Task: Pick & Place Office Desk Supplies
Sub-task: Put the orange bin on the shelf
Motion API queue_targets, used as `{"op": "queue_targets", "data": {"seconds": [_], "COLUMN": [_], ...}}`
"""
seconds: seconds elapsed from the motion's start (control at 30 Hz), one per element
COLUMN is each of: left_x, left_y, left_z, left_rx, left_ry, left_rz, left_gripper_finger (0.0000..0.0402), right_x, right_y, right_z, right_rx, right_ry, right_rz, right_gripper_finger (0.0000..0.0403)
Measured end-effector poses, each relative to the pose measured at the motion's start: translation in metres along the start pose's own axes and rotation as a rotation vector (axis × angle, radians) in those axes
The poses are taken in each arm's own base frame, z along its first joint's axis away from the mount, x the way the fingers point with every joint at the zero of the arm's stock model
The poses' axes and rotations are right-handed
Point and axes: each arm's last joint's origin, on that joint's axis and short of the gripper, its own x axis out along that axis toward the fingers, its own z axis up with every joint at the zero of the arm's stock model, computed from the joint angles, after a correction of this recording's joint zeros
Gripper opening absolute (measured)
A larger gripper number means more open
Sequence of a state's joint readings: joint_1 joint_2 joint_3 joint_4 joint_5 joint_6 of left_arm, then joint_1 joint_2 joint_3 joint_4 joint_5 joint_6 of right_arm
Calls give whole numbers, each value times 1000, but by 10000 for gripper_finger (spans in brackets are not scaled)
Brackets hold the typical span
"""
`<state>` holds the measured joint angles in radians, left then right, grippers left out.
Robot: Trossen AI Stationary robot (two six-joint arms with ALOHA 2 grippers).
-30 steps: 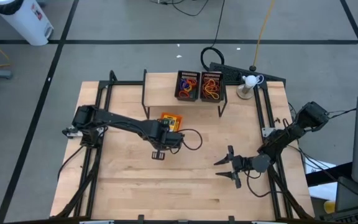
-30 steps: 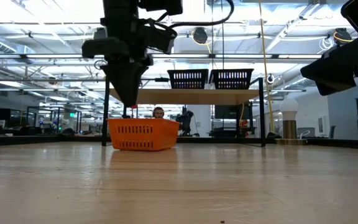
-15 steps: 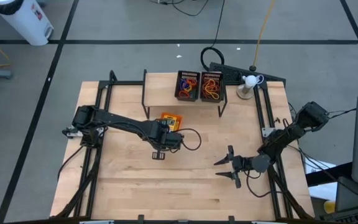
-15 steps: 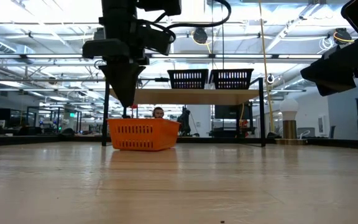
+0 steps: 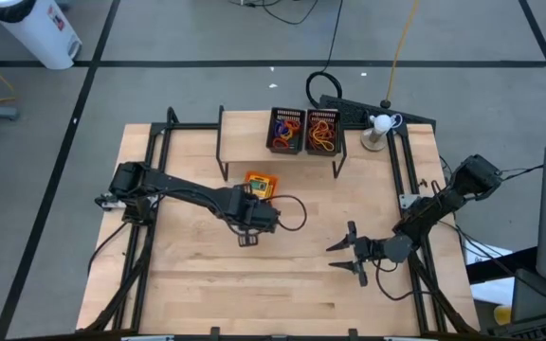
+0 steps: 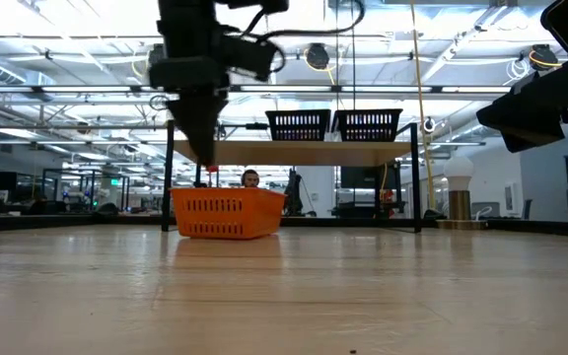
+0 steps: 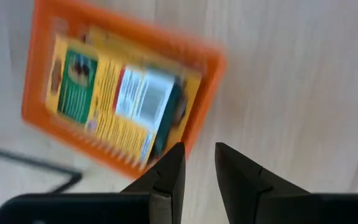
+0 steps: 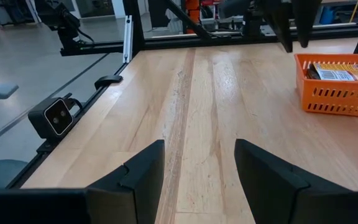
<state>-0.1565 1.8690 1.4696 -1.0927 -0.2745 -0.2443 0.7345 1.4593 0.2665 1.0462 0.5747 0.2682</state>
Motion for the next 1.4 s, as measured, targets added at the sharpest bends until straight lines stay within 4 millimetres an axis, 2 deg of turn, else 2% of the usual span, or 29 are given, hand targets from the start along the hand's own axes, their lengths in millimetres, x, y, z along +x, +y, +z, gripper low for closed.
{"op": "queue_targets", "data": {"seconds": [0.1, 0.33, 0.47, 0.8, 1.4], "left_x": [0, -3, -8, -22, -24], "left_y": [-2, -15, -31, -66, -77], "left_z": [5, 7, 6, 13, 5], "left_rx": [-52, -285, -234, -126, -182], "left_ry": [-47, -15, -38, -233, -179], "left_rz": [-45, -257, -322, -415, -417], "left_gripper_finger": [88, 88, 88, 88, 88], "right_x": [0, 0, 0, 0, 0], "right_y": [0, 0, 0, 0, 0], "right_z": [0, 0, 0, 0, 0], "right_rx": [0, 0, 0, 0, -2], "right_ry": [0, 0, 0, 0, 3], "right_rz": [0, 0, 0, 0, -1], "right_gripper_finger": [185, 185, 185, 185, 185]}}
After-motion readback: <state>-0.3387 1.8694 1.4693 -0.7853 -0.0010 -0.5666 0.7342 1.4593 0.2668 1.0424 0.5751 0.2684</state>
